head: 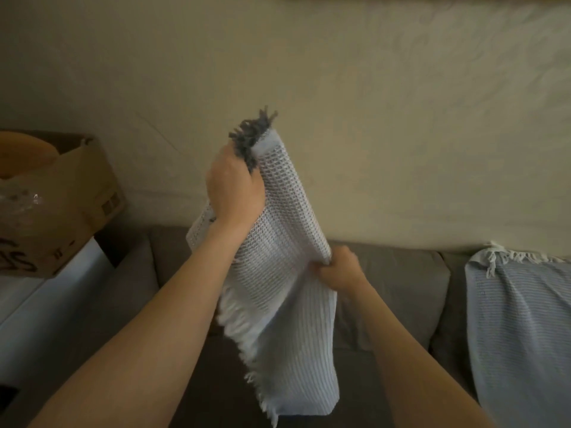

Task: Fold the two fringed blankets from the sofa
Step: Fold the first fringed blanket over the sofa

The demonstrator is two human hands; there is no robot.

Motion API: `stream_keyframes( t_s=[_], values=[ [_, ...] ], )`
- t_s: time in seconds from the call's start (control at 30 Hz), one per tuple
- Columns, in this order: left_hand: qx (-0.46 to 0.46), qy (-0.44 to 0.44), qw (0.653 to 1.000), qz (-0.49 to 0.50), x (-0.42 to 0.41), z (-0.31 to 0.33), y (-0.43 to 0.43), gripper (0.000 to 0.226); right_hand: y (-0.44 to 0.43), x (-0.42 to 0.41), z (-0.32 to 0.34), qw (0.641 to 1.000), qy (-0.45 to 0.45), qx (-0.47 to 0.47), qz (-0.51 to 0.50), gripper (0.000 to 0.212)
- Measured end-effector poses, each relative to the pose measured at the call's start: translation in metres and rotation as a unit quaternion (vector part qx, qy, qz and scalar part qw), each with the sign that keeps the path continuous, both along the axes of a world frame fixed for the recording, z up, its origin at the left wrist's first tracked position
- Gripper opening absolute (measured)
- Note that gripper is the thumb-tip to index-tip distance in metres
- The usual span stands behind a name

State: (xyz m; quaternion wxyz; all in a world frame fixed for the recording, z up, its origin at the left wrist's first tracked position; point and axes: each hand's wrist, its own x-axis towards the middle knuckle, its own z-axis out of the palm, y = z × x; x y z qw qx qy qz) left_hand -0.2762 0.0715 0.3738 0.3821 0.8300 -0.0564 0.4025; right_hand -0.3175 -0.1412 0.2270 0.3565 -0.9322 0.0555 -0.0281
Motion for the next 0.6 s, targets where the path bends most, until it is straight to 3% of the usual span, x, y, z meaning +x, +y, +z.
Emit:
stream_keyframes(
  t_s=[0.07,0.1,0.17,0.27,0.5,0.57,0.6],
  values=[
    [-0.044,0.001,0.999,0.007,0.002,-0.004,0.002,0.027,0.003,-0.003,-0.002,0.991,-0.091,0.053,-0.088,0.021],
    [-0.058,0.002,0.998,0.009,0.003,-0.004,0.002,0.031,0.004,-0.005,-0.006,0.989,-0.092,0.087,-0.074,0.023],
    [-0.066,-0.004,0.998,0.003,0.004,0.0,0.001,0.038,0.005,-0.009,-0.017,0.992,-0.013,0.122,0.032,0.02],
    [-0.06,-0.02,0.998,-0.019,0.001,0.003,-0.007,0.038,-0.001,-0.009,-0.039,0.979,0.112,0.097,0.138,0.023],
    [-0.048,-0.056,0.996,-0.046,0.006,-0.001,-0.008,0.034,-0.001,-0.016,-0.063,0.986,-0.04,0.16,0.032,0.024],
    [-0.069,-0.058,0.996,-0.028,0.009,0.0,-0.004,0.038,-0.004,-0.023,-0.056,0.986,-0.046,0.16,0.001,0.007],
    [-0.075,-0.06,0.995,-0.019,0.009,0.0,-0.002,0.039,-0.007,-0.024,-0.055,0.989,-0.023,0.145,0.008,0.018]
  ],
)
